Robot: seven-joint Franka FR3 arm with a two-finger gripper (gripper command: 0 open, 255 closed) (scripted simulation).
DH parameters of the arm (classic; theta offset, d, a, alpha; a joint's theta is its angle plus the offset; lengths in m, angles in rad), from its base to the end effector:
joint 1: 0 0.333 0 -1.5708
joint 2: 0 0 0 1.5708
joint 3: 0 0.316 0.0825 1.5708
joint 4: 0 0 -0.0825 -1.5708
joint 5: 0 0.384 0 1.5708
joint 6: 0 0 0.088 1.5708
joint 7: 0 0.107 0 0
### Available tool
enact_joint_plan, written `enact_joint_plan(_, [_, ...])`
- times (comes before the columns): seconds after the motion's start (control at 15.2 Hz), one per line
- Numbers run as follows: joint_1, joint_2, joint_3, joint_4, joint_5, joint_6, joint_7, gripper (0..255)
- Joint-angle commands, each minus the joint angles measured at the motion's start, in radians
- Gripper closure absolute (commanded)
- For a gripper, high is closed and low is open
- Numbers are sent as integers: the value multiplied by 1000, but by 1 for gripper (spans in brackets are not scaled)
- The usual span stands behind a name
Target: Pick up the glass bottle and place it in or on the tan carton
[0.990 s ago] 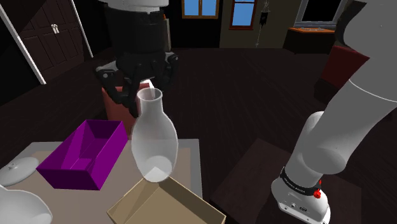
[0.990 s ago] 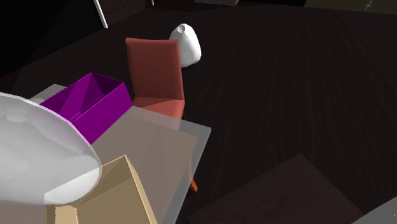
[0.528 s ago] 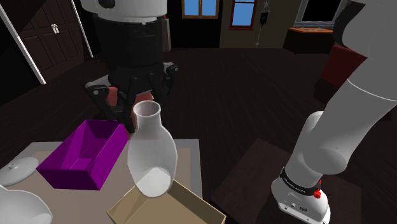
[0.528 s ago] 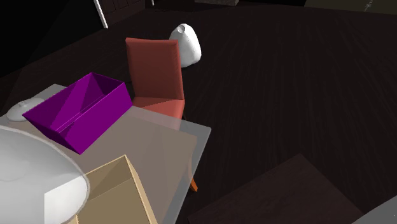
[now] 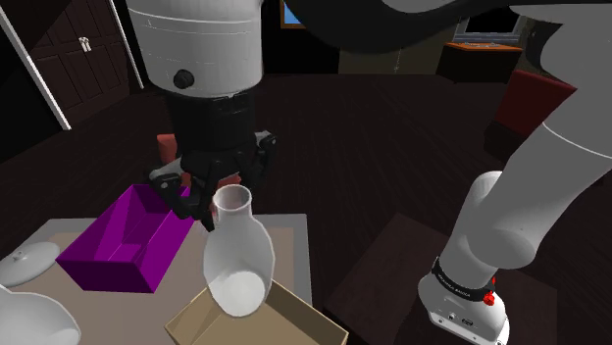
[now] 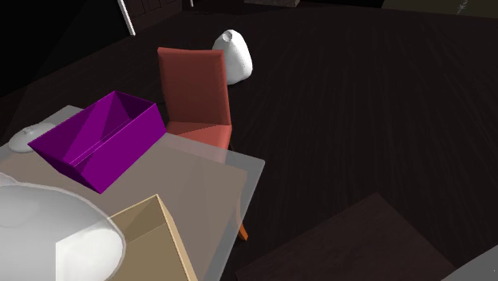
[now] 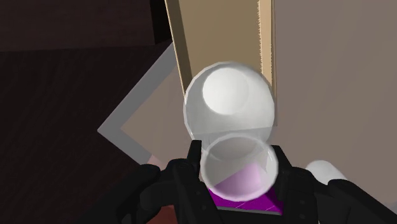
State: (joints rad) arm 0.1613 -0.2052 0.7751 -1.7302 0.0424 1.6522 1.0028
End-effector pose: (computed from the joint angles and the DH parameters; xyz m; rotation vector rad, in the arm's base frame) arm 0.2720 0.4402 0.6314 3.1334 -0.1160 0.1921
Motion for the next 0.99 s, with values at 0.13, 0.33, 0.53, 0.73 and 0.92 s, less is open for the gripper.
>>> enact_joint_plan(0.13, [4,-18,-5,-70,12,57,-6,255])
enact_joint_plan(0.33, [6,-26,-5,-117,18,98,-7,255])
enact_joint_plan(0.53, [9,-31,-4,-161,22,138,-7,255])
enact_joint_plan(0.73, [11,-34,-1,-203,25,178,-6,255])
enact_joint_plan(0.92, [13,-33,3,-243,25,218,-3,255])
